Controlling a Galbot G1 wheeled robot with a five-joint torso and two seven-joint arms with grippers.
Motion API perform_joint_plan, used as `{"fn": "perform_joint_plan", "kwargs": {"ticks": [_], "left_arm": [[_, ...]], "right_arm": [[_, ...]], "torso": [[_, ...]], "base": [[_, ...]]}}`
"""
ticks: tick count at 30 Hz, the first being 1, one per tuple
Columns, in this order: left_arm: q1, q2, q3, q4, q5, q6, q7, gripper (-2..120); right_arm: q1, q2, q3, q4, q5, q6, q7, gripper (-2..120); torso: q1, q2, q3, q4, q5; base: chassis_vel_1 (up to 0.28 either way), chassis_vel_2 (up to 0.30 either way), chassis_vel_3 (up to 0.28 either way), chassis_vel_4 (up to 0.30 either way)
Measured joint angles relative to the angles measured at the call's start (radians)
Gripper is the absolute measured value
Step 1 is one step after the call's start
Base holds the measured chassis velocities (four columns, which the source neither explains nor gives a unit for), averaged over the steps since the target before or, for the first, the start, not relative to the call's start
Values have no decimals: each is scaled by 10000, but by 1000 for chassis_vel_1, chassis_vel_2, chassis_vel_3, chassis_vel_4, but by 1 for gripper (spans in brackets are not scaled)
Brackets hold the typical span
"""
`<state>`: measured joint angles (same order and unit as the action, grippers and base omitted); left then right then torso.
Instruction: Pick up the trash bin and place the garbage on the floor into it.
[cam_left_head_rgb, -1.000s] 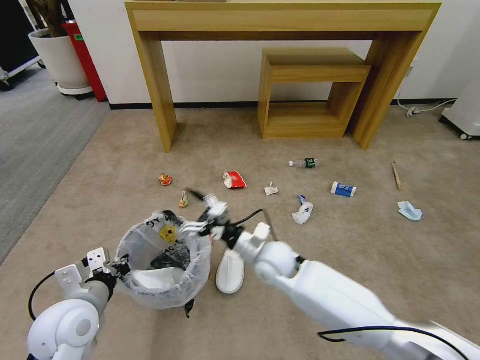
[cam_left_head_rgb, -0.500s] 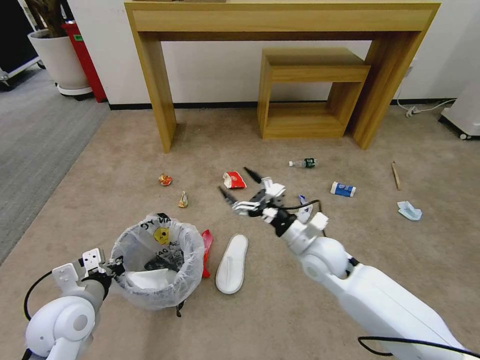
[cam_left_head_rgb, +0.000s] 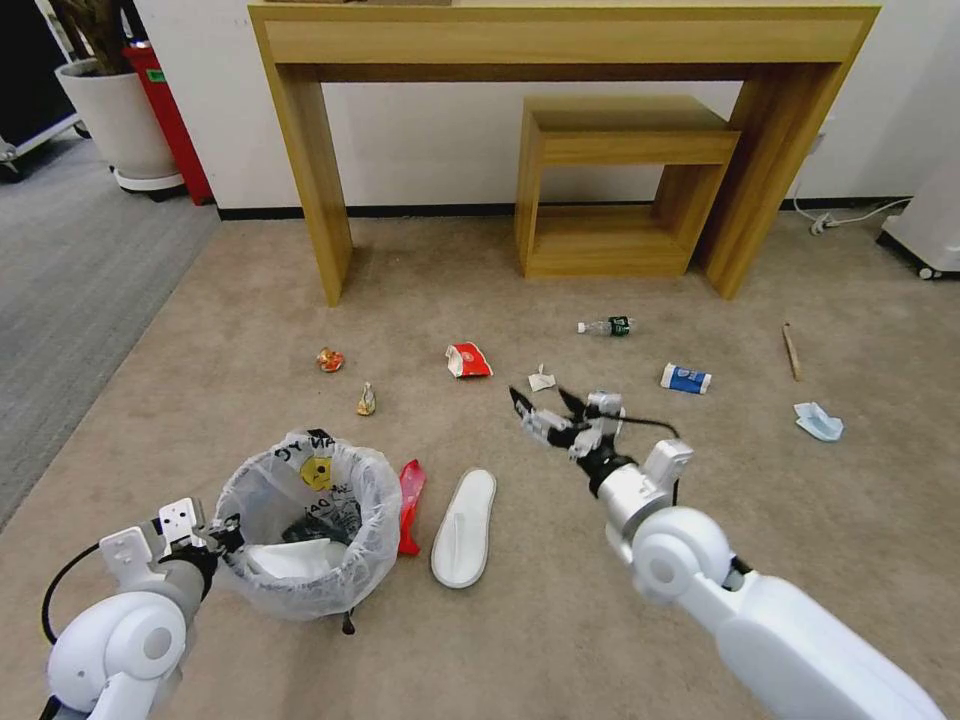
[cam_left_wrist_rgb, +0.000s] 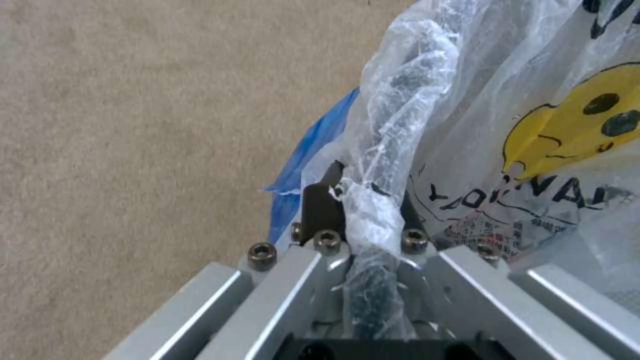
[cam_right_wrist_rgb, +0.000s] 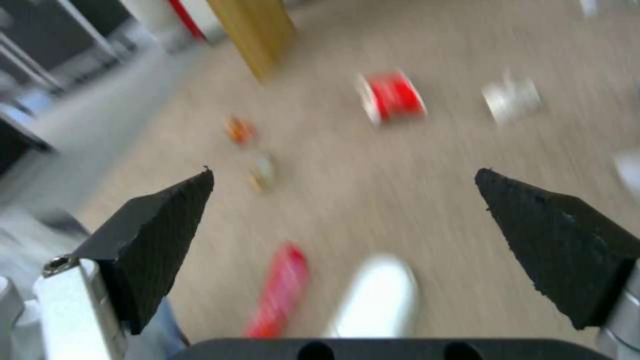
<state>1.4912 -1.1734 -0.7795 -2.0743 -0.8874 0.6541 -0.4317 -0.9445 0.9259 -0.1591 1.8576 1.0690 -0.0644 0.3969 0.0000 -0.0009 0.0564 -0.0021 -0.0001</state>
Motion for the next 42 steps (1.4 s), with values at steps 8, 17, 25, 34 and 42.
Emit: {"fn": "perform_joint_plan", "kwargs": {"ticks": [8,17,25,34,42], "left_arm": [[128,92,-399,166,-29,-4,27,1],[179,153,-949,464,-105,-9,43,1],[75,222,-1263,731,-254,17,41,1],[119,211,-1405,596,-459,65,-3,1],[186,138,-1410,402,-485,56,-7,1]], "right_arm": [[-74,585,-1067,-811,-318,-796,1276,100],[164,1145,-1674,-1331,-460,-1059,1966,97],[250,1782,-1818,-1817,-579,-1248,2427,93],[585,2809,-2370,-2984,-762,-1360,2829,90],[1175,3662,-2966,-4182,-820,-1416,3153,89]], "torso": [[0,0,0,1,0],[0,0,0,1,-1],[0,0,0,1,0],[0,0,0,1,1],[0,0,1,1,0]], "base": [[0,0,0,0],[0,0,0,0],[0,0,0,0],[0,0,0,0],[0,0,0,0]]}}
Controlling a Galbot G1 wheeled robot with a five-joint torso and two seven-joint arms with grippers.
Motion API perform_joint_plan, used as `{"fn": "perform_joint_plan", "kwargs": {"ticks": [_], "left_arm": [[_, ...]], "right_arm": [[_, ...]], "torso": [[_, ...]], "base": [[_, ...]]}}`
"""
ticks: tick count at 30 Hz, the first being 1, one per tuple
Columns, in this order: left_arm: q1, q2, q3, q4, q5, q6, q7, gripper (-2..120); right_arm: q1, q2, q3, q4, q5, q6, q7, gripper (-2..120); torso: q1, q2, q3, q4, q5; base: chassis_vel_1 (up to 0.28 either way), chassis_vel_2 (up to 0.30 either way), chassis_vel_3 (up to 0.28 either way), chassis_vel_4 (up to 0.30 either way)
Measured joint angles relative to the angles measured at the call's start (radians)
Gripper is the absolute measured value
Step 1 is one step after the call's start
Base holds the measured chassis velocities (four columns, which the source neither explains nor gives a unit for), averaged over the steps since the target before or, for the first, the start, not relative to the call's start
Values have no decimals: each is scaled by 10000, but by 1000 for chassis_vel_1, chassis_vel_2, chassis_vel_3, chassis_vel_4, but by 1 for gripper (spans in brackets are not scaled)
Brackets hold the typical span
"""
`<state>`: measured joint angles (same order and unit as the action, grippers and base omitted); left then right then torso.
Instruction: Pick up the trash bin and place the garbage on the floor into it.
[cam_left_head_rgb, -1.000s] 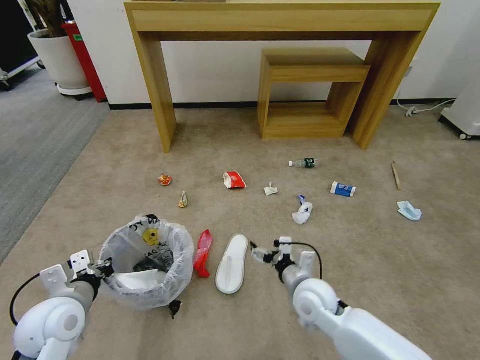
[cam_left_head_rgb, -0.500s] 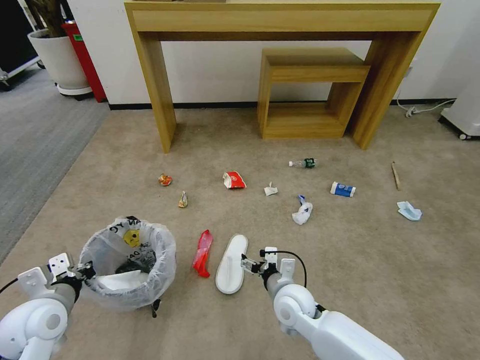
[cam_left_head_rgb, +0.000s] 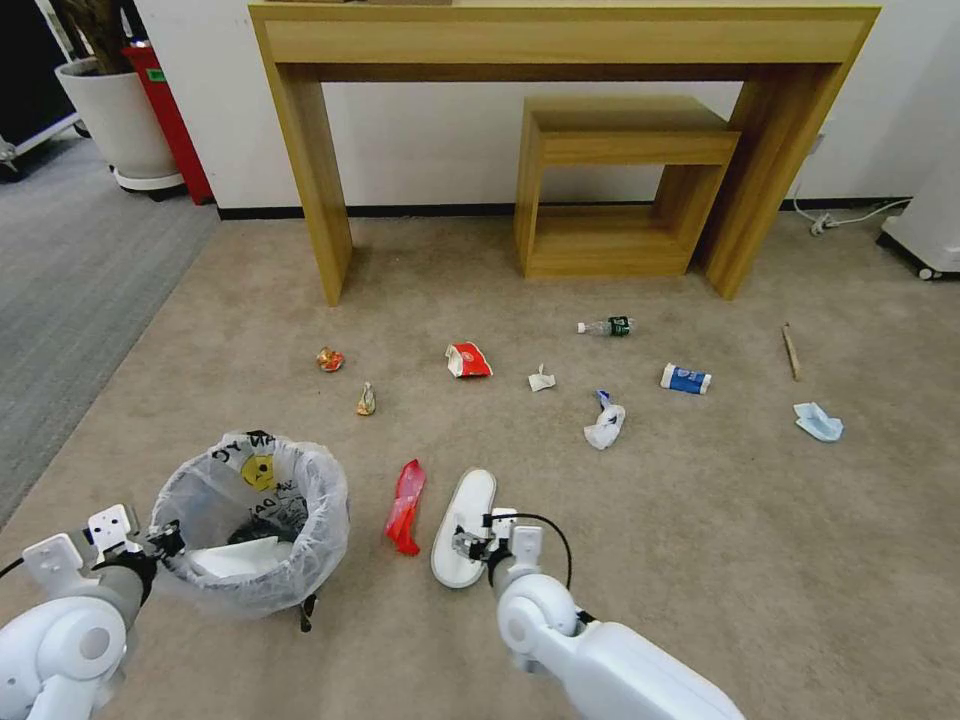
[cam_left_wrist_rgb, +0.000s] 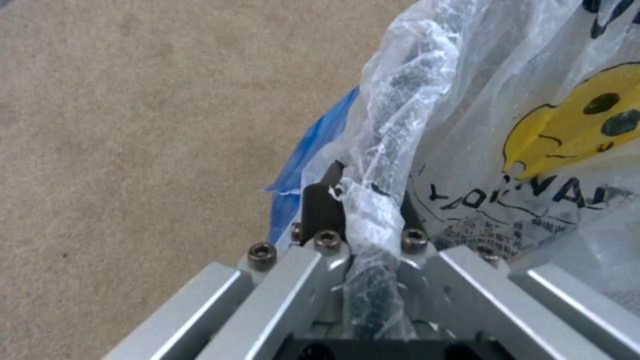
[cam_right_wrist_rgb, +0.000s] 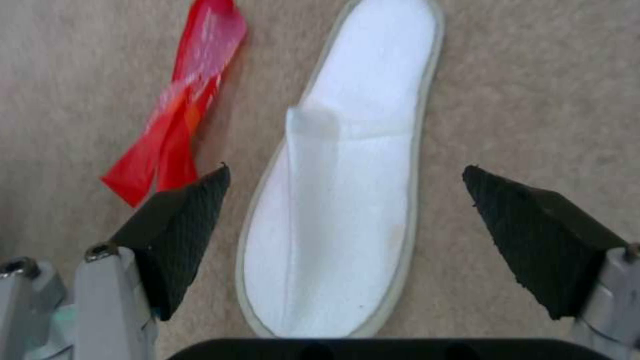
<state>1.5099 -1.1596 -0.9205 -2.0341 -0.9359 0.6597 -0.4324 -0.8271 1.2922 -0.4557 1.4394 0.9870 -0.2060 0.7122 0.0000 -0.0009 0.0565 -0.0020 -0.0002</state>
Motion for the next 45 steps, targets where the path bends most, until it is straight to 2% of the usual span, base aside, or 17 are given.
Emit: {"fn": "perform_joint_plan", "kwargs": {"ticks": [17,20,25,27,28,32,33,36,37,40,45], "left_arm": [[244,-23,-145,-491,-139,-15,0,1],[244,-20,-145,-504,-140,-29,0,1],[215,-29,-102,-504,-139,-44,-4,1],[203,-48,-70,-504,-130,-52,-6,1],[203,-48,-70,-504,-130,-52,-6,1],[217,-93,-23,-531,-95,-73,-10,1],[217,-93,-23,-531,-95,-73,-10,1],[238,-108,1,-552,-72,-101,-10,1],[238,-108,1,-552,-72,-101,-10,1],[245,-108,24,-553,-46,-131,-7,1],[248,-119,59,-574,-29,-155,0,1]], "right_arm": [[804,938,-628,-2033,-304,175,-138,80],[808,967,-670,-2086,-335,179,-142,68],[770,923,-704,-2153,-339,179,-145,59],[732,870,-728,-2179,-350,181,-184,47],[732,870,-728,-2179,-350,181,-184,47],[710,826,-768,-2314,-353,230,-273,32],[710,826,-768,-2314,-353,230,-273,32],[710,817,-808,-2359,-374,283,-322,15],[710,817,-808,-2359,-374,283,-322,15],[710,773,-823,-2358,-392,319,-382,3],[741,610,-871,-2261,-421,446,-553,0]], "torso": [[0,0,0,0,1],[0,0,0,0,1],[0,0,0,0,1],[0,0,0,-1,1],[0,0,0,-1,1],[0,0,0,-1,2],[0,0,0,-1,2],[0,0,0,-1,2],[0,0,0,-1,2],[0,0,0,-1,2],[0,0,0,-1,3]], "base": [[0,0,0,0],[0,0,0,0],[0,0,0,0],[0,0,0,0],[0,0,0,0],[0,0,0,0],[0,0,0,0],[0,0,0,0],[0,0,0,0],[0,0,0,0],[0,0,0,0]]}}
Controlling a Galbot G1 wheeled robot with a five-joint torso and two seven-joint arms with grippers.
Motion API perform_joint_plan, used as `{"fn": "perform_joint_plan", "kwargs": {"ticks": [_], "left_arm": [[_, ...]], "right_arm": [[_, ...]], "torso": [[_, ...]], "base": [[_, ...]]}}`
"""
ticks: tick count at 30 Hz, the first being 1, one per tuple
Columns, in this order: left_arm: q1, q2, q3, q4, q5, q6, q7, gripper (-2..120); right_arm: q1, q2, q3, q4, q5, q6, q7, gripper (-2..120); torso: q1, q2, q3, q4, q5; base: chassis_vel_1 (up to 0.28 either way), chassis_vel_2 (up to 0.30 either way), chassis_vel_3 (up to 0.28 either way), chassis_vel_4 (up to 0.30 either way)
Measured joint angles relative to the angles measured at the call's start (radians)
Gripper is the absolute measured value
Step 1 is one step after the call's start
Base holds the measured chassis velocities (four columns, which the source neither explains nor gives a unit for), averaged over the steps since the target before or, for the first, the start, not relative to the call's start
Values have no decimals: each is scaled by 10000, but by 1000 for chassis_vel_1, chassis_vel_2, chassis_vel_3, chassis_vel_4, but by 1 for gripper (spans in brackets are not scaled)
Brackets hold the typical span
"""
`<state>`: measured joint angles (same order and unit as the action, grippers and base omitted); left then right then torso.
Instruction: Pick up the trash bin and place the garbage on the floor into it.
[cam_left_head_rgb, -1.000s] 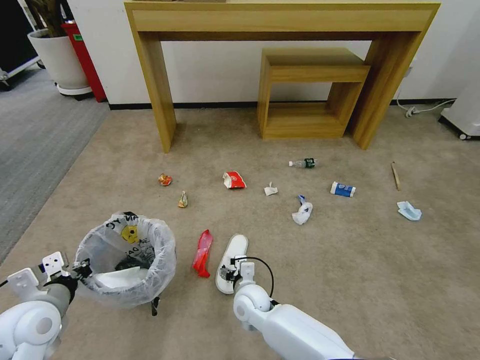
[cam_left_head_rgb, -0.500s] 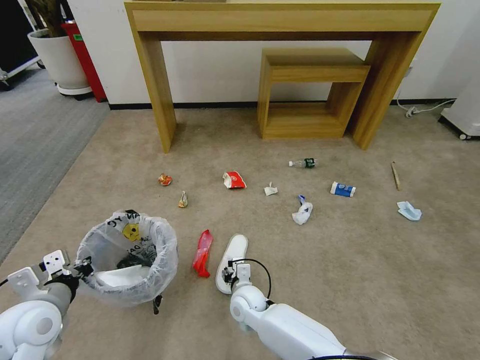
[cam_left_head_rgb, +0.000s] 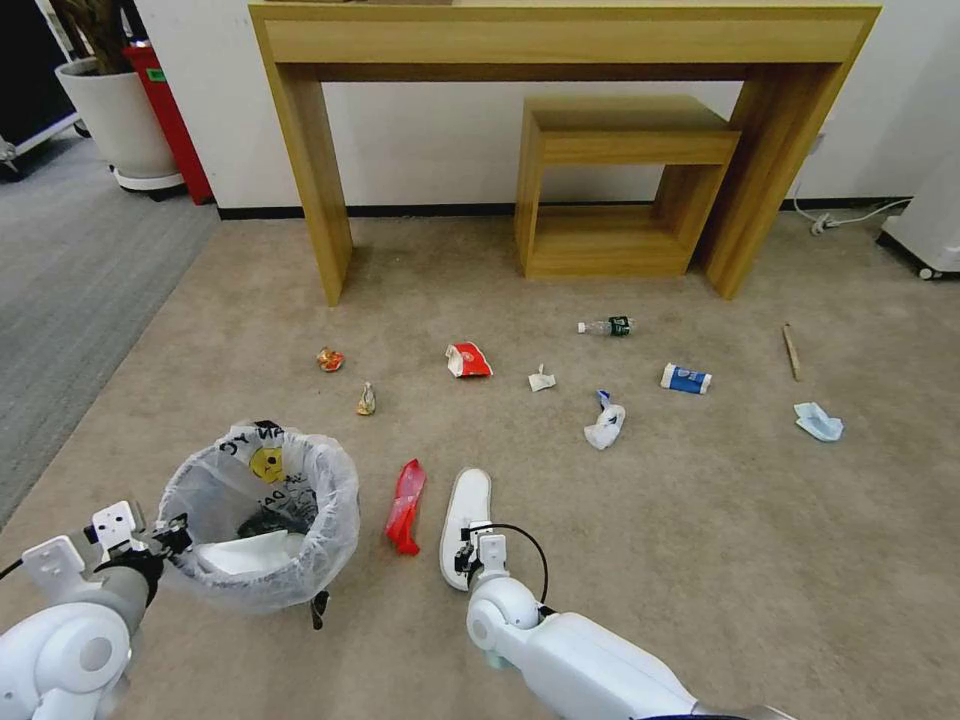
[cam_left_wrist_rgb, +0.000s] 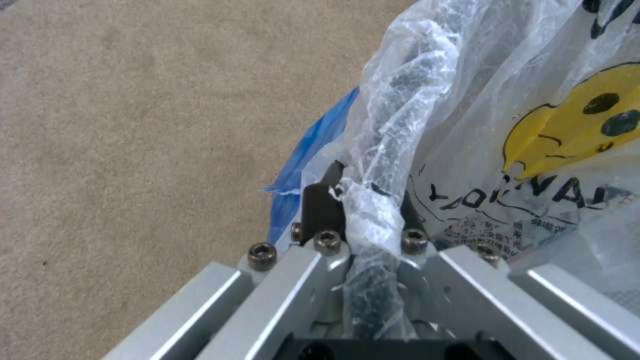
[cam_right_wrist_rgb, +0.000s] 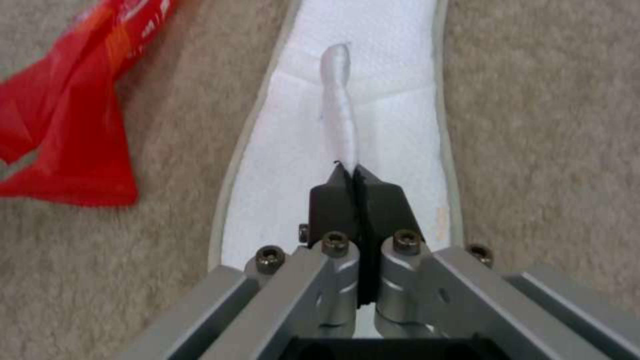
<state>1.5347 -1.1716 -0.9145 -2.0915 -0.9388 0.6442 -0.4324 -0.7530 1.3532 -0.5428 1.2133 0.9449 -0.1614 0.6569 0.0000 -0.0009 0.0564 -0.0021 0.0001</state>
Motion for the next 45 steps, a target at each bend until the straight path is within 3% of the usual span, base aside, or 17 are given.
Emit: {"fn": "perform_joint_plan", "kwargs": {"ticks": [7,11,18,26,37,45], "left_arm": [[3,-38,52,0,51,-14,9,1],[-16,-23,52,42,56,-14,10,1],[-127,-35,133,62,48,-3,-18,1],[-186,-154,308,-40,46,59,-65,1],[-207,-26,186,-166,-177,180,-197,1],[-195,35,120,-95,-234,185,-210,1]], "right_arm": [[-47,-256,29,445,-35,124,-124,0],[-238,-697,376,1301,-42,330,-394,0],[-587,-2461,1218,3049,-511,1054,-1221,0],[-313,-3536,1654,4733,-1023,1897,-2340,0],[1024,-4028,1321,6282,-1132,3267,-4440,0],[1246,-4038,1184,6599,-1114,3498,-4926,0]], "torso": [[0,0,0,0,0],[0,0,0,1,1],[0,0,0,-2,1],[0,0,0,0,1],[0,0,0,1,-1],[0,0,0,1,-1]], "base": [[0,0,0,0],[0,0,0,0],[0,0,0,0],[0,0,0,0],[0,0,0,0],[0,0,0,0]]}}
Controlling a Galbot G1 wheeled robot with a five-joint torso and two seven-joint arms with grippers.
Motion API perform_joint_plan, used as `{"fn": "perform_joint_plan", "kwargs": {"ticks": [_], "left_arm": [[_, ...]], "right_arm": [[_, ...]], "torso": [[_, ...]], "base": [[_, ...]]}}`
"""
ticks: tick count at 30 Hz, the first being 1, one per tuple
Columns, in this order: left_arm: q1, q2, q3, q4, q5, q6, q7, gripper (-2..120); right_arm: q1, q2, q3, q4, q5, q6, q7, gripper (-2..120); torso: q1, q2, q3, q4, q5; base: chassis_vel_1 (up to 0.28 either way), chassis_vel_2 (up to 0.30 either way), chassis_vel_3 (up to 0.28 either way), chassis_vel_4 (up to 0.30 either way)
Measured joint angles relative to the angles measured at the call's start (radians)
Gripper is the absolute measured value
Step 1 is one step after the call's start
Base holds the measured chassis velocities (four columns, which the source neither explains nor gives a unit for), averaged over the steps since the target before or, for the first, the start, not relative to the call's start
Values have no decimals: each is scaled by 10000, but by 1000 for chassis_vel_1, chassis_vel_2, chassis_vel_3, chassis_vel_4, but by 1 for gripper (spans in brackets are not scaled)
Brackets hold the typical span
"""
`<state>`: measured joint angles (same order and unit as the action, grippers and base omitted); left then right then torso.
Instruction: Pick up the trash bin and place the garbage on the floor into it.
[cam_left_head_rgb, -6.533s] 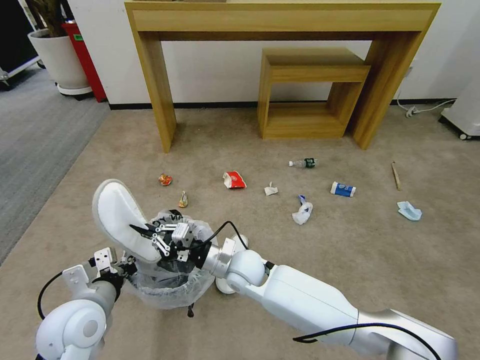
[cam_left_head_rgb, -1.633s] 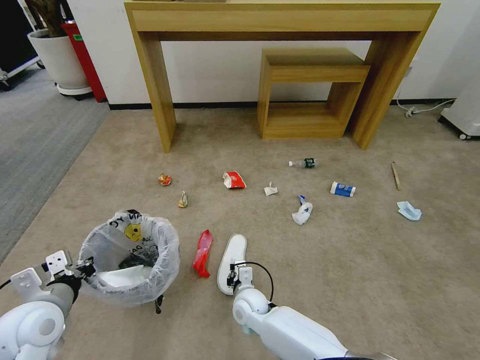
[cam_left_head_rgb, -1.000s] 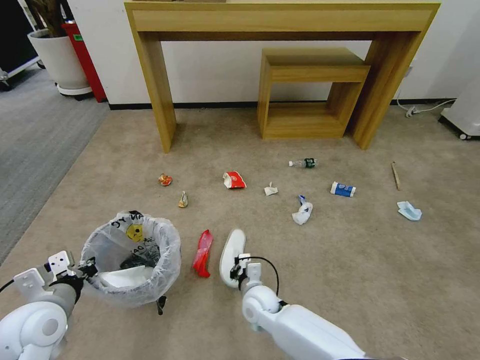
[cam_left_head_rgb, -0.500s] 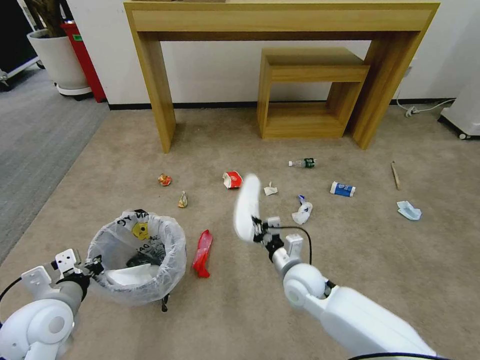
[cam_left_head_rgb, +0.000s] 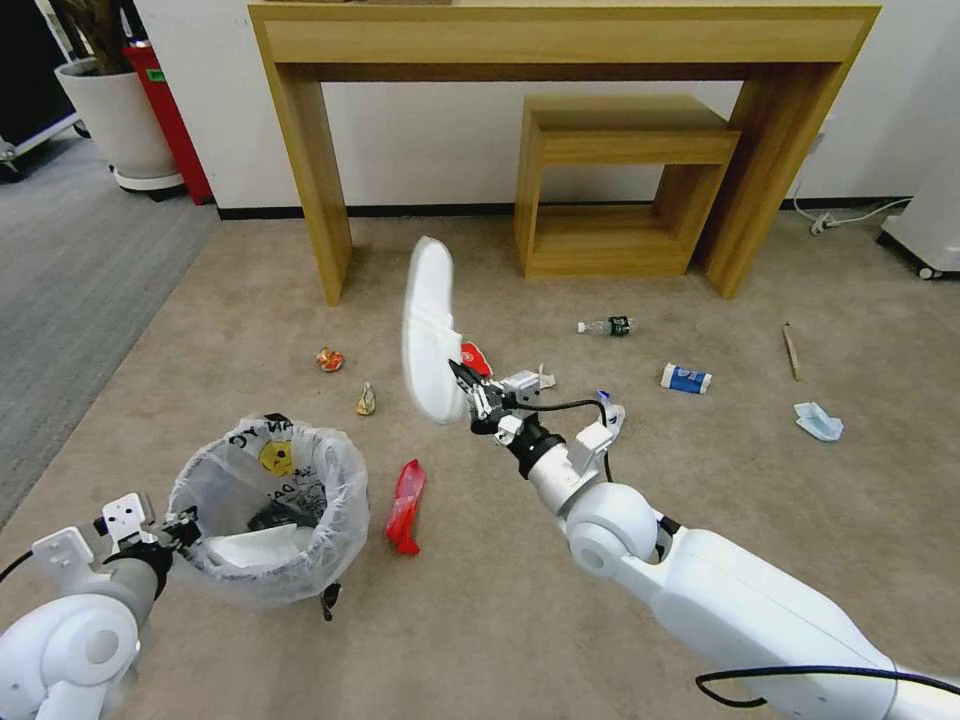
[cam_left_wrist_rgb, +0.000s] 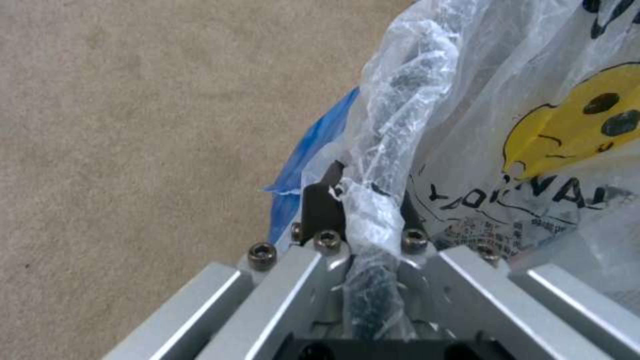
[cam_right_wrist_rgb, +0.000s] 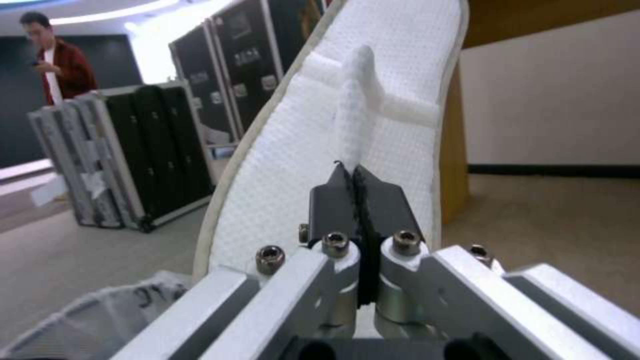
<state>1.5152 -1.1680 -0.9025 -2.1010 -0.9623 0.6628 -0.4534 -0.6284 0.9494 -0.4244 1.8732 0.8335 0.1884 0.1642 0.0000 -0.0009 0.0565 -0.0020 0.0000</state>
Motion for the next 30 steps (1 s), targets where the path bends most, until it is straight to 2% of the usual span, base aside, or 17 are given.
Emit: {"fn": "perform_joint_plan", "kwargs": {"ticks": [12,16,18,23,26,30], "left_arm": [[-70,6,93,32,-13,6,-23,1],[-57,-17,132,-57,-14,13,-32,1],[-29,-56,171,-161,-13,25,-53,1],[-7,-80,189,-254,-11,35,-66,1],[6,-130,205,-374,-11,43,-71,1],[8,-185,230,-438,-9,50,-77,1]], "right_arm": [[456,199,-537,-232,2,897,-1124,0],[947,548,-1086,-546,-83,1389,-1690,0],[1313,965,-1574,-852,-74,1614,-1939,0],[1627,1321,-2010,-1213,-146,1750,-2241,0],[2266,1783,-2688,-1810,-445,1852,-2602,0],[2820,1967,-3106,-2116,-598,1862,-2720,0]], "torso": [[0,0,0,-1,0],[0,0,0,-1,-1],[0,0,0,0,-1],[0,0,0,0,-1],[0,0,0,0,-1],[0,0,0,0,-2]], "base": [[0,0,0,0],[0,0,0,0],[0,0,0,0],[0,0,0,0],[0,0,0,0],[0,0,0,0]]}}
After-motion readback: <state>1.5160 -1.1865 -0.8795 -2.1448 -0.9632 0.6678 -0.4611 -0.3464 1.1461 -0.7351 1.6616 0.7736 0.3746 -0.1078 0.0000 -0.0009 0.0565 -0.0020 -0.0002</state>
